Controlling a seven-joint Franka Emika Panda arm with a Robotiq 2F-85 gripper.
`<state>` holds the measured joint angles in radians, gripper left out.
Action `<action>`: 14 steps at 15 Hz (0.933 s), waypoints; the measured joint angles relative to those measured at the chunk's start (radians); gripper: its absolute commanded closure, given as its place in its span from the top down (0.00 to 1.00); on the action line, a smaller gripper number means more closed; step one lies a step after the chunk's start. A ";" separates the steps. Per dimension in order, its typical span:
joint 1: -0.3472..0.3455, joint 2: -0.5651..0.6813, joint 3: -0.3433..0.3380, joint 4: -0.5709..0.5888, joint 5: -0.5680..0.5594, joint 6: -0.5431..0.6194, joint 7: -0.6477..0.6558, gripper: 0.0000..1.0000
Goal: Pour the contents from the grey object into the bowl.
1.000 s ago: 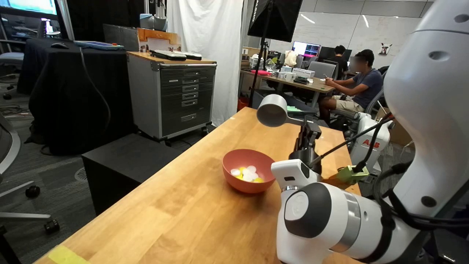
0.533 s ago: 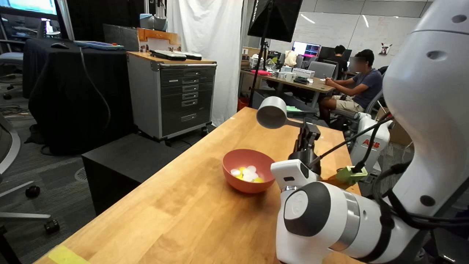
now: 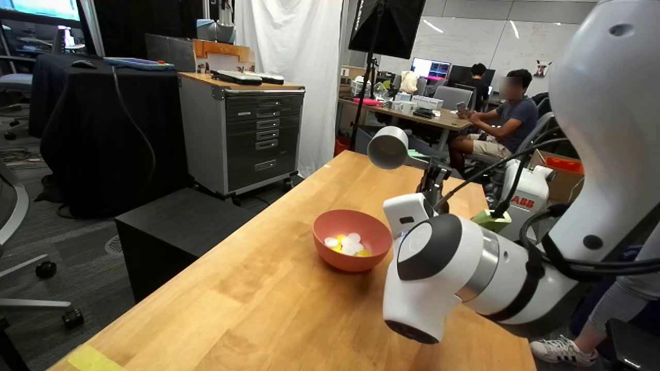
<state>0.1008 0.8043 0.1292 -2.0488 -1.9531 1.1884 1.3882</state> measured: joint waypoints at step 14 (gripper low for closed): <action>-0.176 -0.368 0.019 -0.130 0.371 0.676 -0.199 0.06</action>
<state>-0.0752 0.4359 0.1478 -2.1784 -1.5823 1.8643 1.1892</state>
